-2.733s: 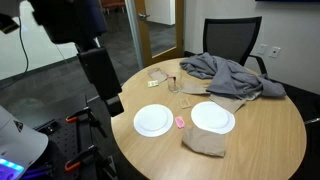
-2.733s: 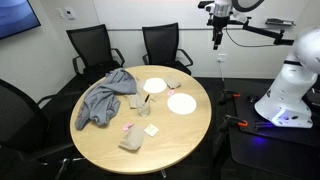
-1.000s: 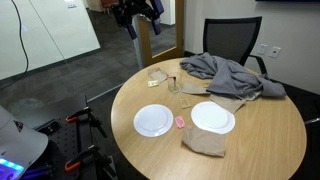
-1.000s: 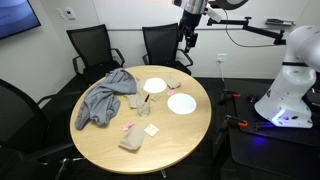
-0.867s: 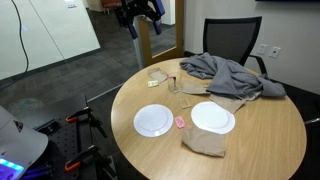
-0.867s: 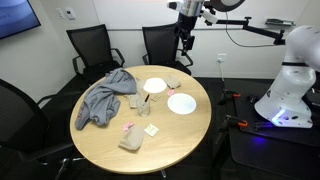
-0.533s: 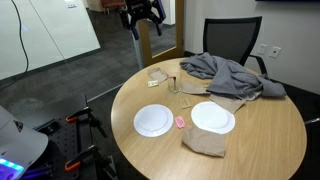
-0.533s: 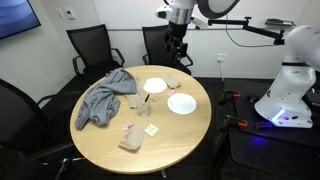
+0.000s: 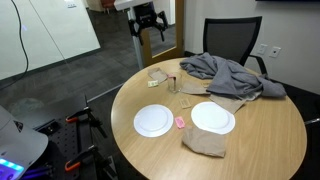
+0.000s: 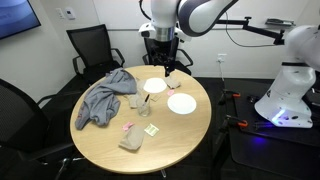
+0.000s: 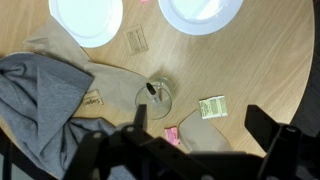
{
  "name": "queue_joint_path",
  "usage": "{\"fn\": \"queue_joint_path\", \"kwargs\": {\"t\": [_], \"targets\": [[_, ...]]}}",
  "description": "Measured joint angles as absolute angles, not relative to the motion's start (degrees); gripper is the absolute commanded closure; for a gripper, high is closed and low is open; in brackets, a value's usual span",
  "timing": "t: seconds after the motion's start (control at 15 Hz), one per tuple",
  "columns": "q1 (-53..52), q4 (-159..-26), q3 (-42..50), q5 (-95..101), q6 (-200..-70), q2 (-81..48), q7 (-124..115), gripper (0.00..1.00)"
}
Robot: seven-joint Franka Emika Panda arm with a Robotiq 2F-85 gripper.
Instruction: Pick the marker from the cup and put it on the table
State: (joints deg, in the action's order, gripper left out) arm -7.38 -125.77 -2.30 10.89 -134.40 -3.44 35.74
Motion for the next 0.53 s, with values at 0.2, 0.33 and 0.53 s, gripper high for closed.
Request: {"fn": "queue_joint_path", "kwargs": {"t": [0.2, 0.33, 0.53], "targets": [[-7.4, -122.3, -2.9, 14.1, -134.4, -8.9, 35.7, 0.0], [-7.3, -120.0, -3.0, 15.8, -134.7, -12.3, 35.7, 0.0], [-7.1, -116.8, -3.0, 17.4, -134.7, -16.7, 35.6, 0.0]]}}
